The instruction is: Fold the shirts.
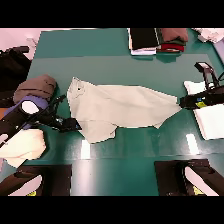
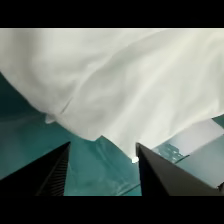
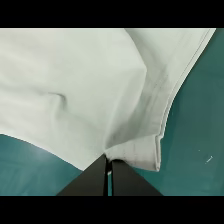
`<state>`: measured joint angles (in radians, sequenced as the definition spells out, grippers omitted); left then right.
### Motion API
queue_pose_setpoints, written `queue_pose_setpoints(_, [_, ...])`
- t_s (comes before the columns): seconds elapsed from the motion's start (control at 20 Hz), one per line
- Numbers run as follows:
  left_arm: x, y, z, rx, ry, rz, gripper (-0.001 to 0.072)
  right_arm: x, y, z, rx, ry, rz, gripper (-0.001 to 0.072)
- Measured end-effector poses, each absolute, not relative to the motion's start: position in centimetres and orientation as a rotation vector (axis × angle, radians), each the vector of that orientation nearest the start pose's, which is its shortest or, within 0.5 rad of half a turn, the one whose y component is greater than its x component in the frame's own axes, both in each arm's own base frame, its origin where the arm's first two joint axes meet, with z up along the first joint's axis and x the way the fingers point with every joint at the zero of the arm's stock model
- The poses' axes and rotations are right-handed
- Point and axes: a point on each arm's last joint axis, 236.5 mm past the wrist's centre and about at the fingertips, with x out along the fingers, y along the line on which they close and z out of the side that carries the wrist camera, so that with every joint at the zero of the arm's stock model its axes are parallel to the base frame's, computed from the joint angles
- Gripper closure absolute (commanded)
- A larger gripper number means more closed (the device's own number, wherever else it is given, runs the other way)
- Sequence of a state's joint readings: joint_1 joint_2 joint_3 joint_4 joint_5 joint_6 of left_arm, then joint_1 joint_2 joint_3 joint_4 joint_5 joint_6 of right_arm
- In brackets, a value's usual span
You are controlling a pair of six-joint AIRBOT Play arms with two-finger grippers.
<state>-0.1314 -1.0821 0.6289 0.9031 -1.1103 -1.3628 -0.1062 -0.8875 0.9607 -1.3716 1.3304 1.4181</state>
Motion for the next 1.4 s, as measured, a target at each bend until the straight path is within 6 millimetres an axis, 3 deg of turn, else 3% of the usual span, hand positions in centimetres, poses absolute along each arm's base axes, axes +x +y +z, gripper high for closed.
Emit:
queue_pose_setpoints(0.4, [25.6, -17.8, -5.3, -0.566, 1.382, -0.484, 0.0240, 28.9, 1.6, 6.0, 0.105, 1.220, 0.134, 0.0698])
queue_pose_setpoints(0.45, [25.8, -17.8, -5.3, -0.574, 1.373, -0.483, 0.0428, 29.0, 1.6, 6.1, 0.108, 1.216, 0.134, 0.0698])
queue_pose_setpoints(0.5, [25.9, -17.9, -5.2, -0.578, 1.365, -0.482, 0.0679, 29.1, 1.6, 6.1, 0.110, 1.214, 0.133, 0.0698])
queue_pose_setpoints(0.7, [27.2, -17.7, -4.9, -0.584, 1.313, -0.465, 0.0684, 29.1, 1.7, 6.3, 0.117, 1.207, 0.131, 0.0698])
queue_pose_setpoints(0.8, [28.9, -17.7, -3.2, -0.567, 1.246, -0.472, 0.0684, 29.7, 1.6, 7.7, 0.111, 1.165, 0.131, 0.0698])
queue_pose_setpoints(0.85, [30.2, -17.6, -1.2, -0.543, 1.183, -0.485, 0.0684, 30.2, 1.6, 9.1, 0.105, 1.123, 0.129, 0.0698])
queue_pose_setpoints(0.95, [33.3, -17.2, 5.3, -0.471, 1.005, -0.510, 0.0684, 31.6, 1.1, 13.9, 0.088, 0.983, 0.116, 0.0698])
queue_pose_setpoints(1.05, [35.8, -16.1, 15.5, -0.359, 0.754, -0.519, 0.0684, 32.4, 0.6, 20.3, 0.067, 0.813, 0.097, 0.0698])
queue_pose_setpoints(1.15, [35.7, -14.3, 27.9, -0.236, 0.473, -0.495, 0.0684, 32.1, -0.2, 27.9, 0.036, 0.622, 0.069, 0.0698])
queue_pose_setpoints(1.25, [32.2, -12.3, 40.4, -0.149, 0.188, -0.462, 0.0684, 30.3, -0.9, 35.9, 0.001, 0.425, 0.032, 0.0698])
queue_pose_setpoints(1.3, [29.3, -11.4, 46.1, -0.116, 0.056, -0.449, 0.0684, 29.1, -1.1, 39.2, -0.012, 0.342, 0.015, 0.0698])
queue_pose_setpoints(1.4, [23.2, -9.9, 54.2, -0.079, -0.153, -0.430, 0.0685, 26.3, -1.6, 45.3, -0.043, 0.191, -0.031, 0.0697])
